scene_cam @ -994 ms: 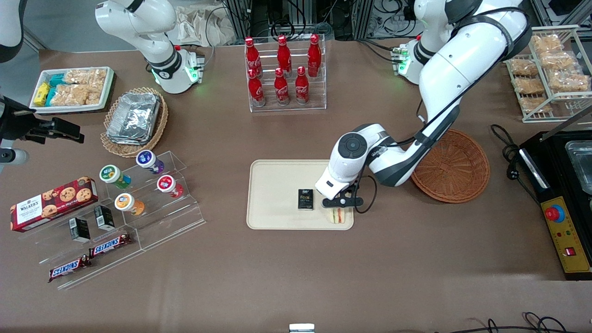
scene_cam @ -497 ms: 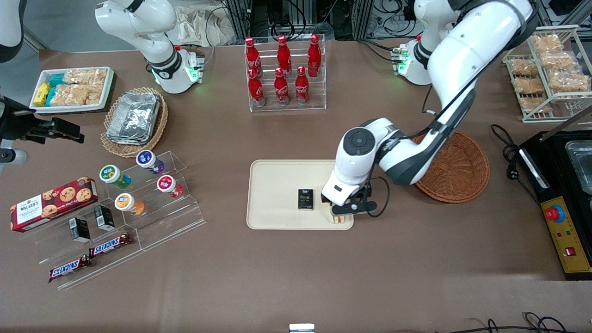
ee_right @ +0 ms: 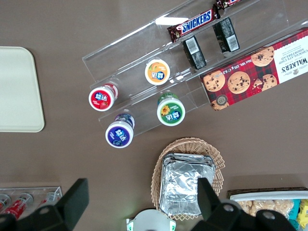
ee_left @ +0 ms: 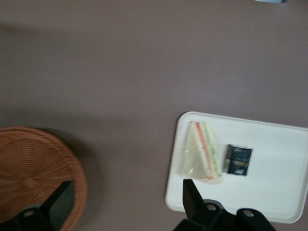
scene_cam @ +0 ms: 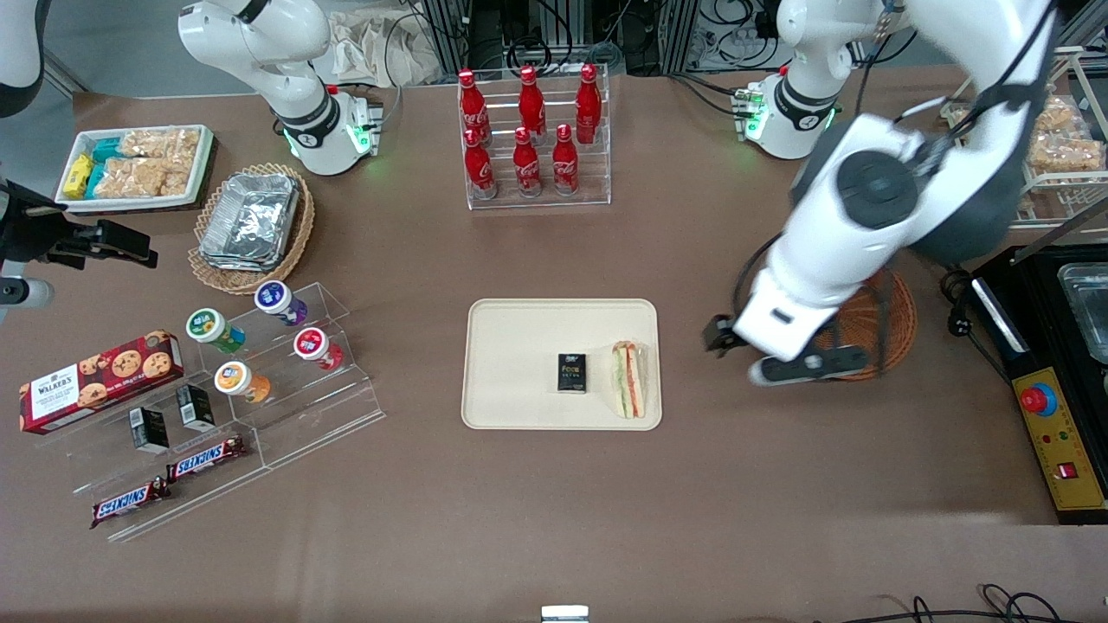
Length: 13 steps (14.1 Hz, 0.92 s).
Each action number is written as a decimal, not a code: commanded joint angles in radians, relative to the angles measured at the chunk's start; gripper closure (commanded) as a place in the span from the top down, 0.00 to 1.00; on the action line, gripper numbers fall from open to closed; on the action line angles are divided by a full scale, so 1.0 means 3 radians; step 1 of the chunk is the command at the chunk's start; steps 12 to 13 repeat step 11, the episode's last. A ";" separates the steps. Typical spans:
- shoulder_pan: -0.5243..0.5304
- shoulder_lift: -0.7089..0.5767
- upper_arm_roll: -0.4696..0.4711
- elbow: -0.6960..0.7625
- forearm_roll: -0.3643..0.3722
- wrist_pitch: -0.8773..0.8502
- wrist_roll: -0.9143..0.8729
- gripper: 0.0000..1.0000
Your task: Place sandwich from basket to tray
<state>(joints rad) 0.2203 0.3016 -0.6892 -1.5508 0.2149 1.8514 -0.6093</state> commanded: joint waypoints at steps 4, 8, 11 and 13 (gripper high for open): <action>-0.0891 -0.0967 0.1915 -0.0464 -0.0807 -0.0316 0.1613 1.00; -0.0944 -0.1246 0.2190 -0.0482 -0.0767 -0.0694 0.2113 1.00; -0.0929 -0.1092 0.2190 -0.0128 -0.0762 -0.1012 0.2373 1.00; -0.0929 -0.1092 0.2190 -0.0128 -0.0762 -0.1012 0.2373 1.00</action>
